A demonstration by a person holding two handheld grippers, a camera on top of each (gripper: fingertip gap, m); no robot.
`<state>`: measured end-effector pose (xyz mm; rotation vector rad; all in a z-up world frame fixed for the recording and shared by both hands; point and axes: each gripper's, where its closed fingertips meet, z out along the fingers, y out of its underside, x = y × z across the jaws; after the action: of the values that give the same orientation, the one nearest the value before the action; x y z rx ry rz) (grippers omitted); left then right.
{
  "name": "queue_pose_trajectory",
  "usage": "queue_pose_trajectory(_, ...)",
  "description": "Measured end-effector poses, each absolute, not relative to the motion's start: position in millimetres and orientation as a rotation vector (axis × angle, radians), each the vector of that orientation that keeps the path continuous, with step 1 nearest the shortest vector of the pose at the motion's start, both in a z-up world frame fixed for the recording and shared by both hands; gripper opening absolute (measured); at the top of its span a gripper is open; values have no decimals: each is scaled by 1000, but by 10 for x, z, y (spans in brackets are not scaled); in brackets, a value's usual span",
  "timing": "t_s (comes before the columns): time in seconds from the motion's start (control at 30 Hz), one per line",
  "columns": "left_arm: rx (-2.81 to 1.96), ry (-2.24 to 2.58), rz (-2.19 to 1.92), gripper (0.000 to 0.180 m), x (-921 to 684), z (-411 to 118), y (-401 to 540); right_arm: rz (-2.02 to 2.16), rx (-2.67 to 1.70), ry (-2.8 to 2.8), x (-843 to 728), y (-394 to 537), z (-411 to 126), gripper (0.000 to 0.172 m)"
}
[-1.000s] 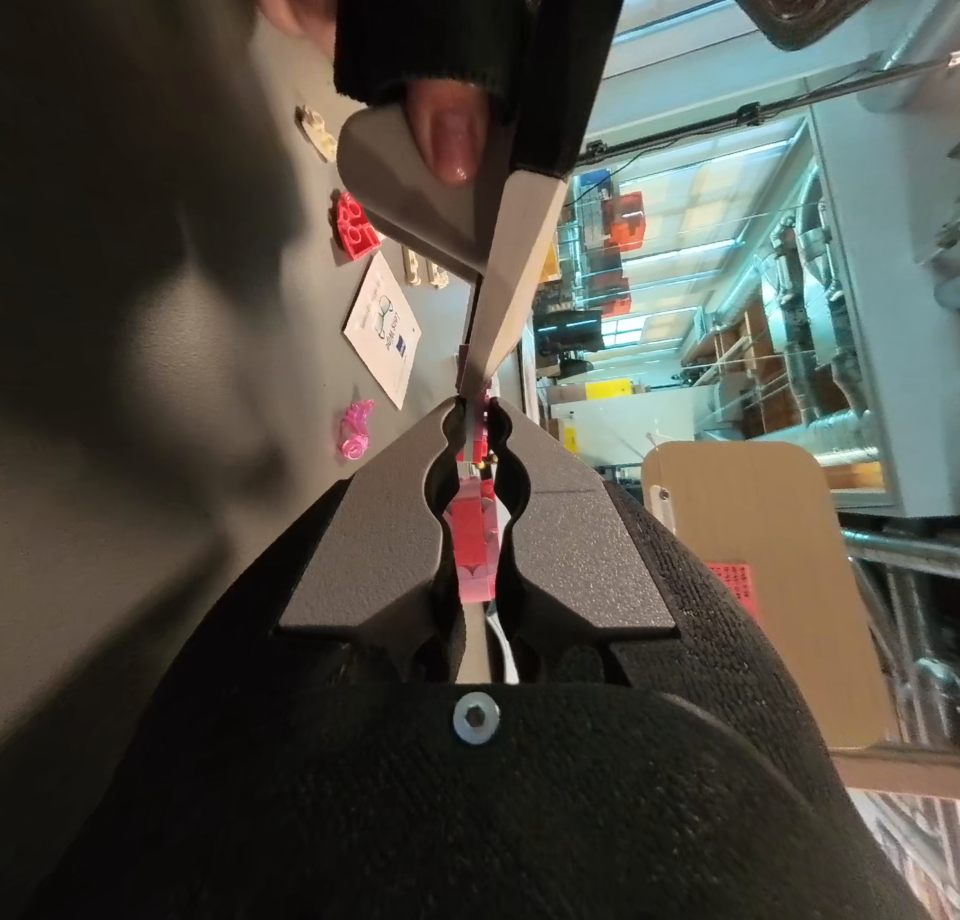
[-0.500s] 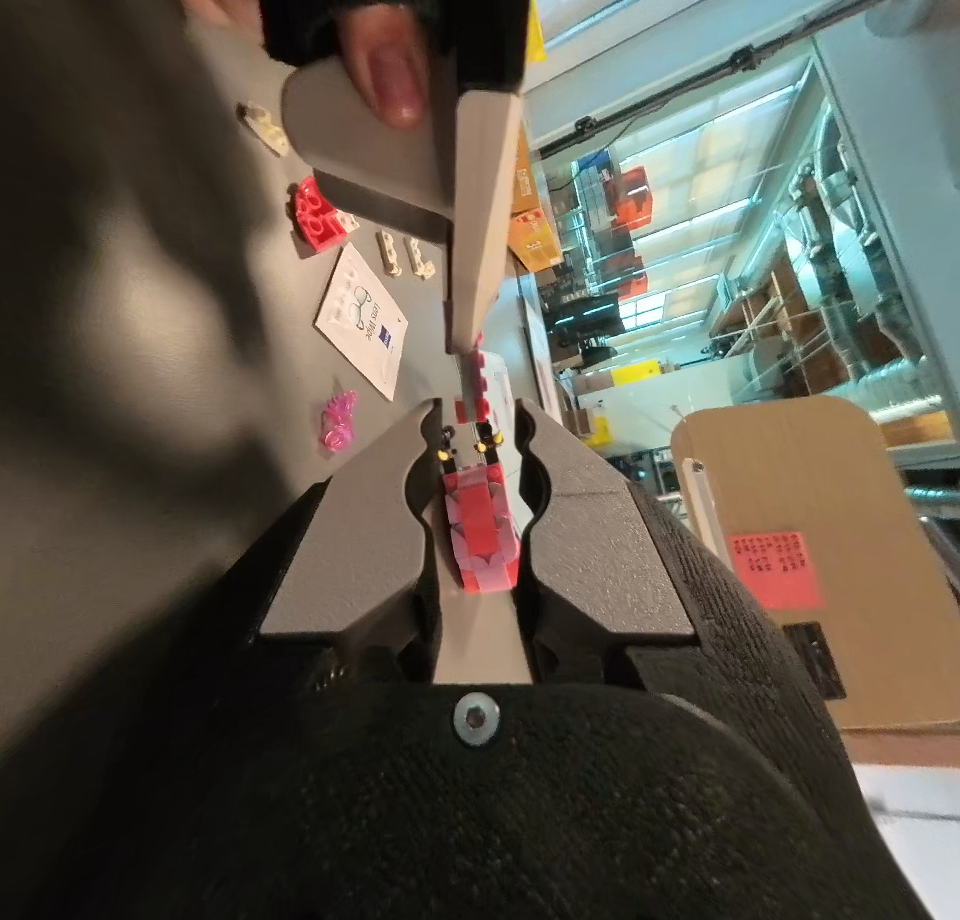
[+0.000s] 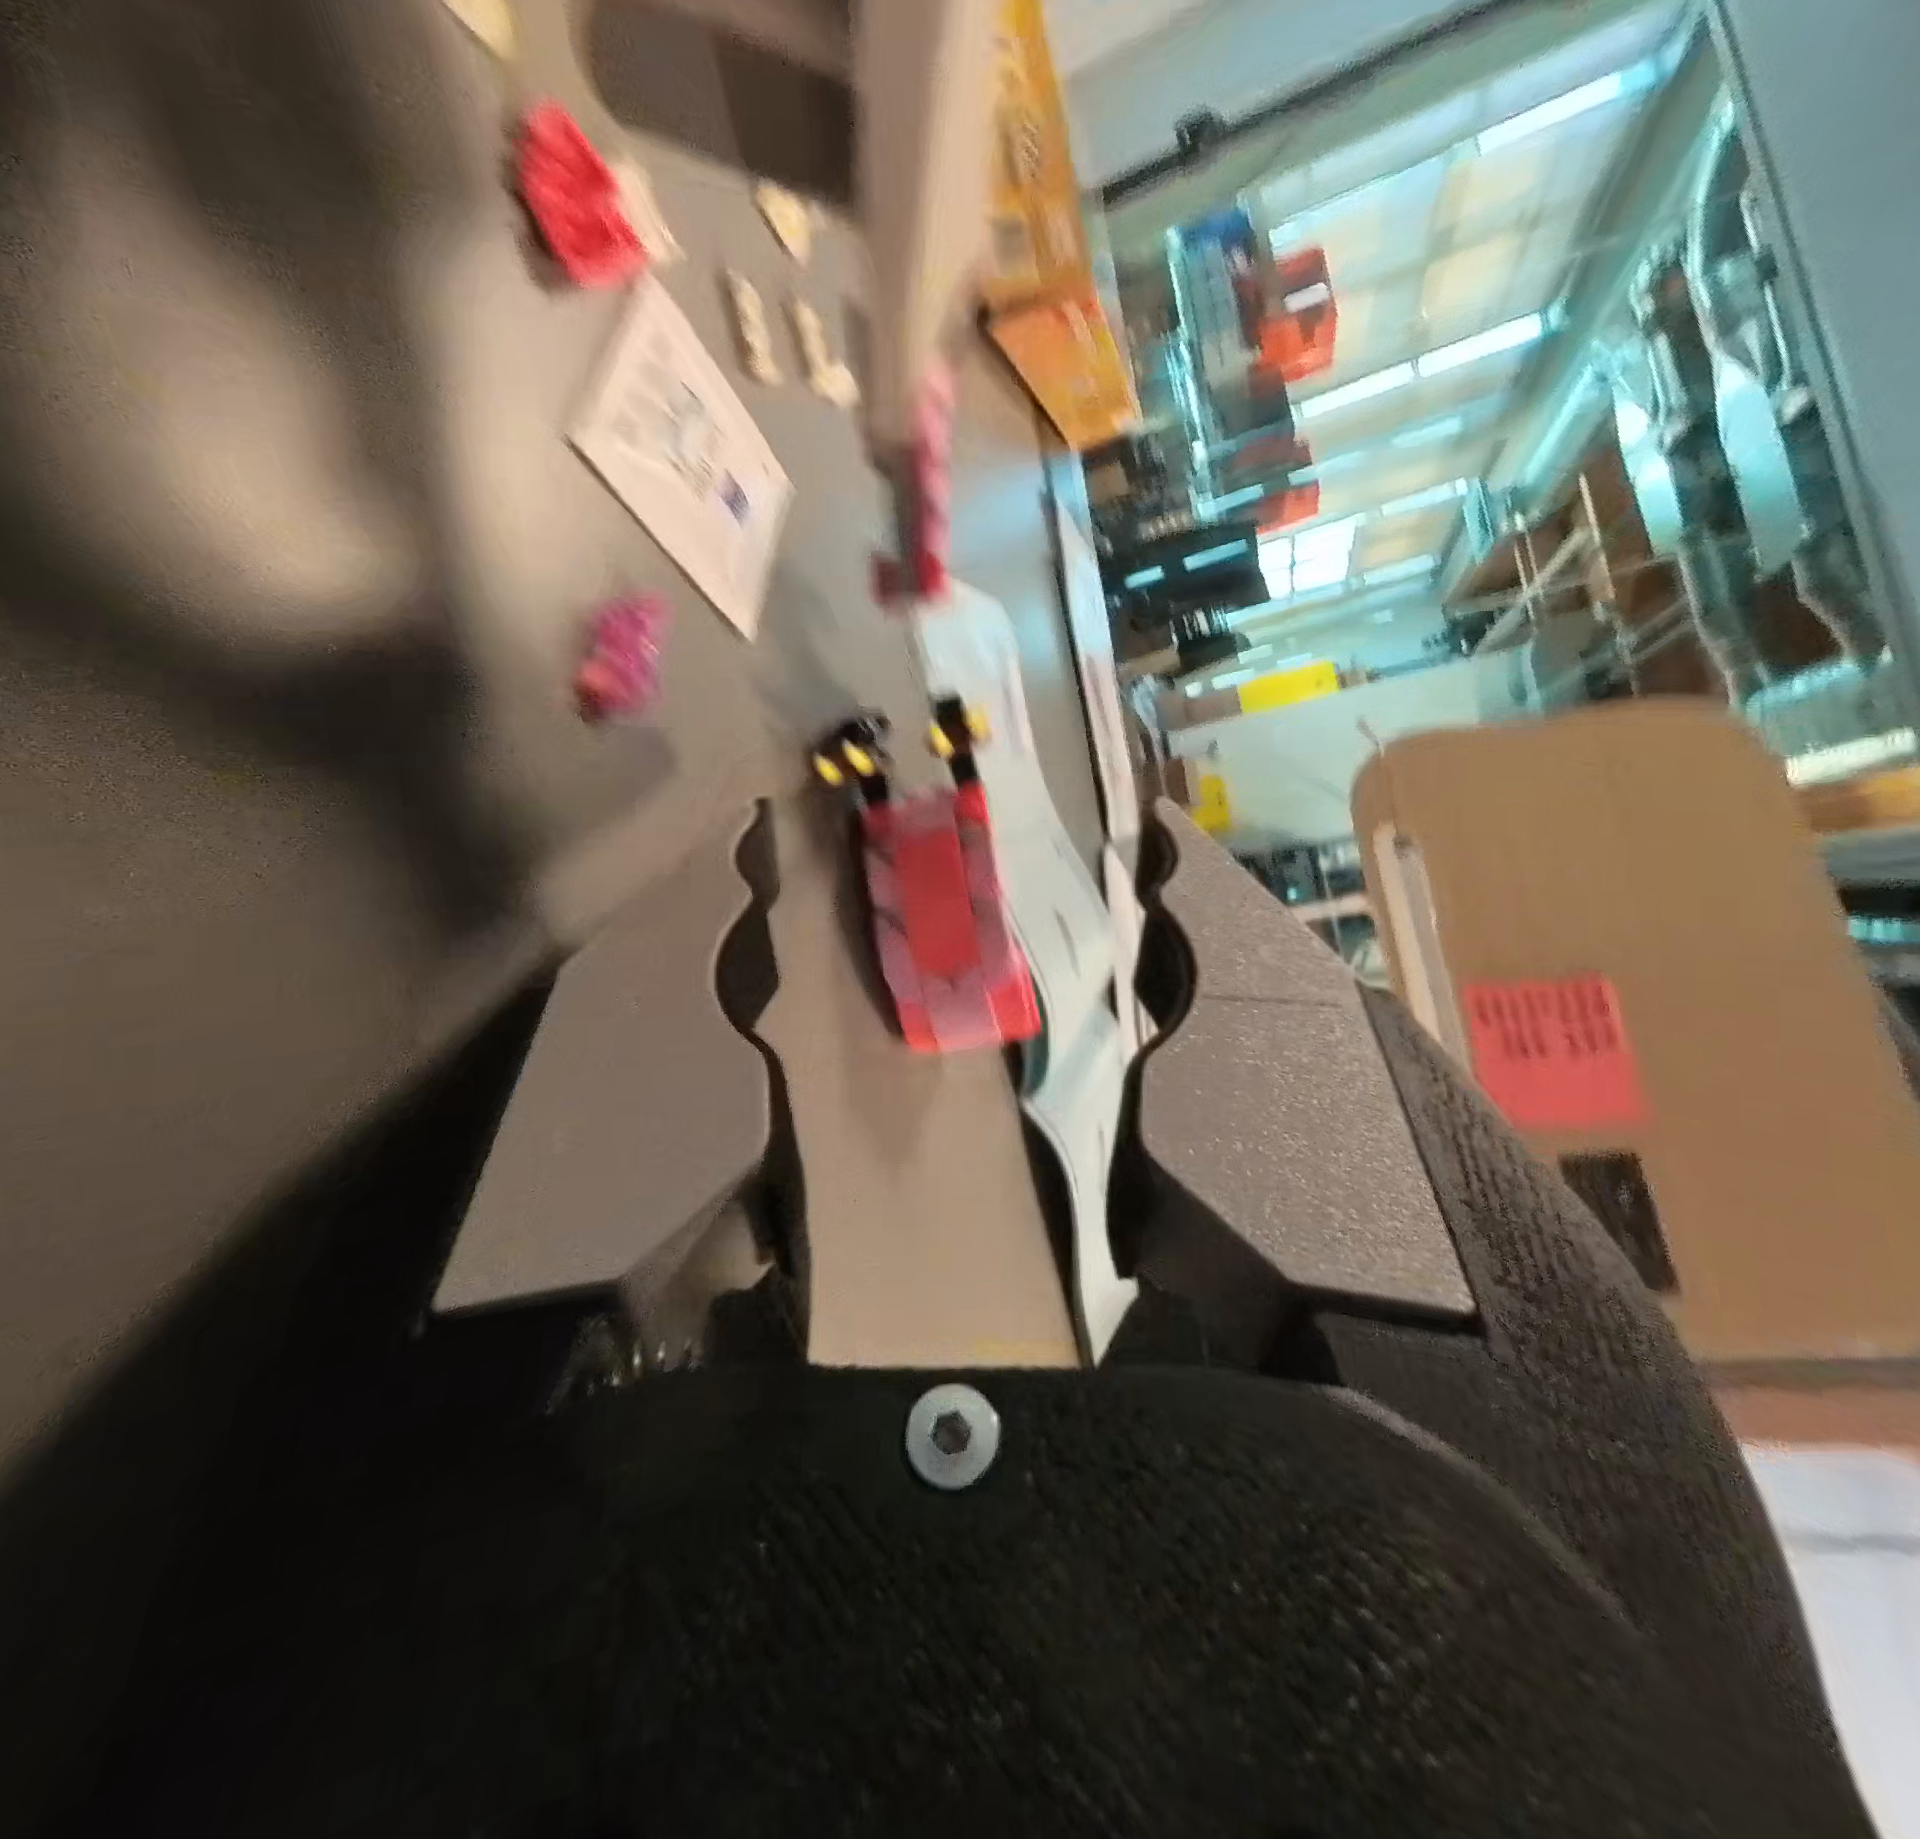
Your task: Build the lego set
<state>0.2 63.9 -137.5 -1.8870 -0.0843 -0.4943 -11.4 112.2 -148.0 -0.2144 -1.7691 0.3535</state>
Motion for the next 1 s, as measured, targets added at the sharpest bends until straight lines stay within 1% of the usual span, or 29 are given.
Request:
queue_pose_trajectory(0.03, -1893, -58, -498, 16, 22, -1378, 626, 359, -272, -1741, -113, 1271, -1426, 73)
queue_pose_trajectory(0.23, -2047, 234, -485, 16, 484, -1586, 651, 731, -800, -1343, -38, 2331, -884, 70)
queue_pose_trajectory(0.33, -2110, 345, -445, 17, 659, -1696, 679, 835, -934, -1122, 70, 2718, -722, 68)
queue_pose_trajectory(0.43, -2161, 374, -406, 17, 708, -1782, 701, 794, -999, -1009, 144, 2962, -695, 64)
queue_pose_trajectory(0.5, -2193, 369, -383, 29, 698, -1830, 703, 736, -1055, -950, 201, 3149, -715, 57)
queue_pose_trajectory(0.57, -2194, 370, -387, 31, 706, -1830, 687, 714, -1098, -882, 259, 3306, -702, 57)
queue_pose_trajectory(0.63, -2151, 351, -391, 36, 690, -1729, 671, 672, -1101, -815, 305, 3427, -654, 56)
queue_pose_trajectory(0.73, -2028, 260, -403, 36, 578, -1327, 820, 653, -1117, -689, 332, 3611, -593, 48)
queue_pose_trajectory(0.8, -1960, 197, -342, 31, 408, -1006, 1083, 736, -1146, -546, 365, 3735, -541, 46)
queue_pose_trajectory(0.9, -1959, 145, -159, 30, 92, -666, 1585, 799, -1132, -488, 314, 3770, -492, 47)
queue_pose_trajectory(1.0, -2040, 201, 19, 30, -175, -596, 2126, 770, -1066, -517, 287, 3709, -408, 47)
